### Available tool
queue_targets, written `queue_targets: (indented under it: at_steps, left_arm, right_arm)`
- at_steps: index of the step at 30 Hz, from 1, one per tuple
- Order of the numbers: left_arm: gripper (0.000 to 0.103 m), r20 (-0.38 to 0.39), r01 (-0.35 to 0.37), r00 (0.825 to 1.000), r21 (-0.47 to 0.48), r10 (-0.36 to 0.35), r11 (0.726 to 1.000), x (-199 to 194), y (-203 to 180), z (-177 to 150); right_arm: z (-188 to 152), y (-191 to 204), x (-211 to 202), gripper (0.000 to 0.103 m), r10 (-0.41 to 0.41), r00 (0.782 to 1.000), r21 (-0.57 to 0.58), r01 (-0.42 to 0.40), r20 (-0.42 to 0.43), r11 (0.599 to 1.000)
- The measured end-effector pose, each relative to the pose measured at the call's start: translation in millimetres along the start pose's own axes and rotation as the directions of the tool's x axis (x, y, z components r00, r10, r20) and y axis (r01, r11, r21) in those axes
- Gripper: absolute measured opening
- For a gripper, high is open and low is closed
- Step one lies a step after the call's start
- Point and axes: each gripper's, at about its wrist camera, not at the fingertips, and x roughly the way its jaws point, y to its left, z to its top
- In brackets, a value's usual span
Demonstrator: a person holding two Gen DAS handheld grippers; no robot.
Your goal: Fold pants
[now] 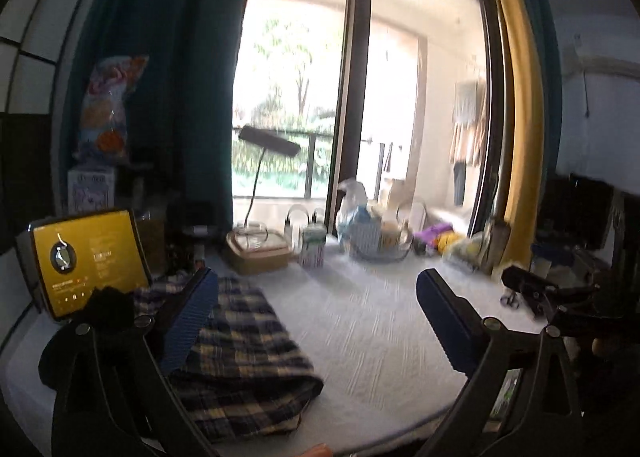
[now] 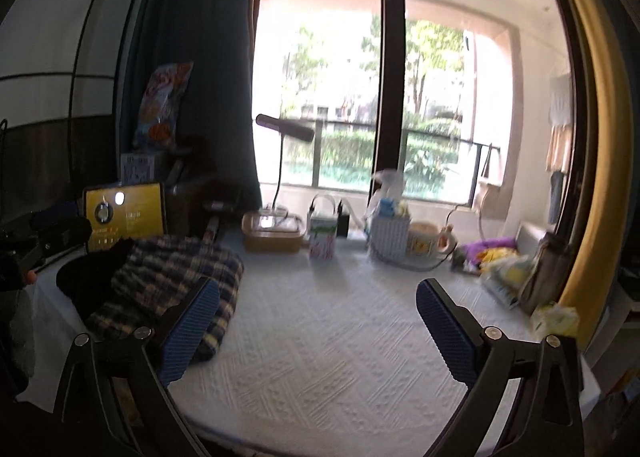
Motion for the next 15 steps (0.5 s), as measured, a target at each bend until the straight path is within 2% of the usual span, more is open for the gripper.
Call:
queue_targets:
  at_steps: [3, 8, 15]
  left_arm:
    - [0.102, 0.037, -0.056, 0.998, 0.006, 0.055, 0.998, -6.4, -1.5, 4.2]
    - [0.102, 0.072, -0.183, 0.981, 0.036, 0.18, 0.982, -11.2, -4.6, 7.1]
    - [0.102, 0.133, -0.227, 0.965, -0.006, 0.226, 0.974, -18.3, 4.5, 5.6]
  right_arm:
    - [6.5, -4.2, -11.3, 0.102, -0.017, 0.999, 0.013, 0.016, 0.039, 1.0]
    - [13.8, -7.6, -26.3, 0.102, -0.047, 0.996, 0.023, 0.045, 0.082, 0.999]
    - [17.1, -8.0, -30.6, 0.103, -0.063, 0.993, 0.03, 0.061, 0.095, 0.998]
